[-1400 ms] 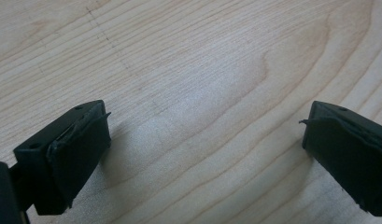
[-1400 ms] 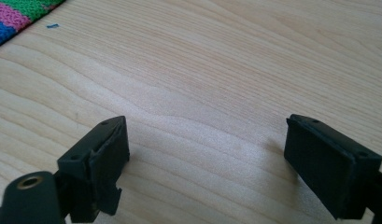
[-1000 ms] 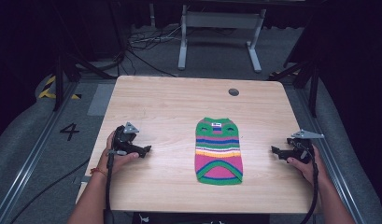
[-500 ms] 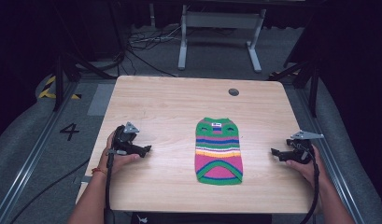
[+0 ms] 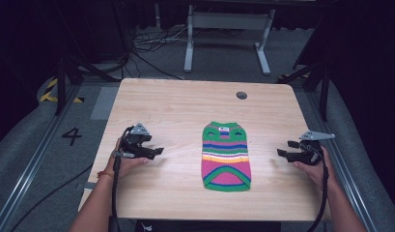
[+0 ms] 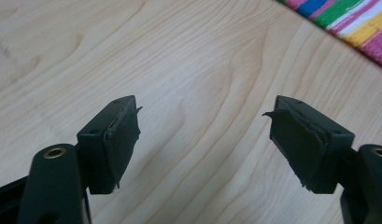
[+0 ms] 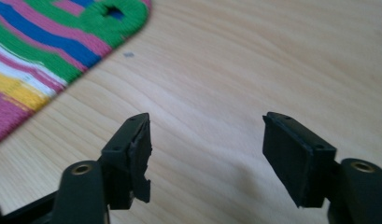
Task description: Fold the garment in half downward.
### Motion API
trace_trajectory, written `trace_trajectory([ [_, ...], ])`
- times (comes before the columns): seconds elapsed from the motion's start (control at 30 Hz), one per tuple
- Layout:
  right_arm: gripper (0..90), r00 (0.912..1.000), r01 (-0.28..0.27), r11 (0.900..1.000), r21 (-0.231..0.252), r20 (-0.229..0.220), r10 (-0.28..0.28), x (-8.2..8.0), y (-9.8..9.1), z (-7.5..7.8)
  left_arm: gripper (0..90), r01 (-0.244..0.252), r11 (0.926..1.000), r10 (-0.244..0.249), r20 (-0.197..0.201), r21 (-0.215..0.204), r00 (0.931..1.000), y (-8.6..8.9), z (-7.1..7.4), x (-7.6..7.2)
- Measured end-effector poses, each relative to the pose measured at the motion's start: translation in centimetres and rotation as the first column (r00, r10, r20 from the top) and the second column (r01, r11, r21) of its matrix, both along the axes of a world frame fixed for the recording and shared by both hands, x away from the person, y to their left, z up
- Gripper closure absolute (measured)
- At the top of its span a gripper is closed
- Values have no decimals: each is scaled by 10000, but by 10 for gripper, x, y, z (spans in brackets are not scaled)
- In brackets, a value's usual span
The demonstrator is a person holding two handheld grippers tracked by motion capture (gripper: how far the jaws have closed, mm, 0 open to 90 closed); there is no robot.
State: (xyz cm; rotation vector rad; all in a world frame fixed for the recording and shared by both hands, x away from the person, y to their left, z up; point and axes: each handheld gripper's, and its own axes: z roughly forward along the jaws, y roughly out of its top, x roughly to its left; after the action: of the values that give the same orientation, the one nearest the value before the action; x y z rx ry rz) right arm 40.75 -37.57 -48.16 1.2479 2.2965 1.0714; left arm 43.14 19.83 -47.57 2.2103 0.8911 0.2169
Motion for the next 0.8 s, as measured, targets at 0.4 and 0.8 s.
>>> trace_trajectory([
  [0.4,471,9904,-1340,9904,-333,297,1350,46,53,21,324,970,9950,-965,246,-237,9950,-84,8,31],
  [0.8,563,9772,-2120,9765,-379,18,2122,84,97,14,321,742,9968,-733,306,-287,9968,-146,-13,47],
])
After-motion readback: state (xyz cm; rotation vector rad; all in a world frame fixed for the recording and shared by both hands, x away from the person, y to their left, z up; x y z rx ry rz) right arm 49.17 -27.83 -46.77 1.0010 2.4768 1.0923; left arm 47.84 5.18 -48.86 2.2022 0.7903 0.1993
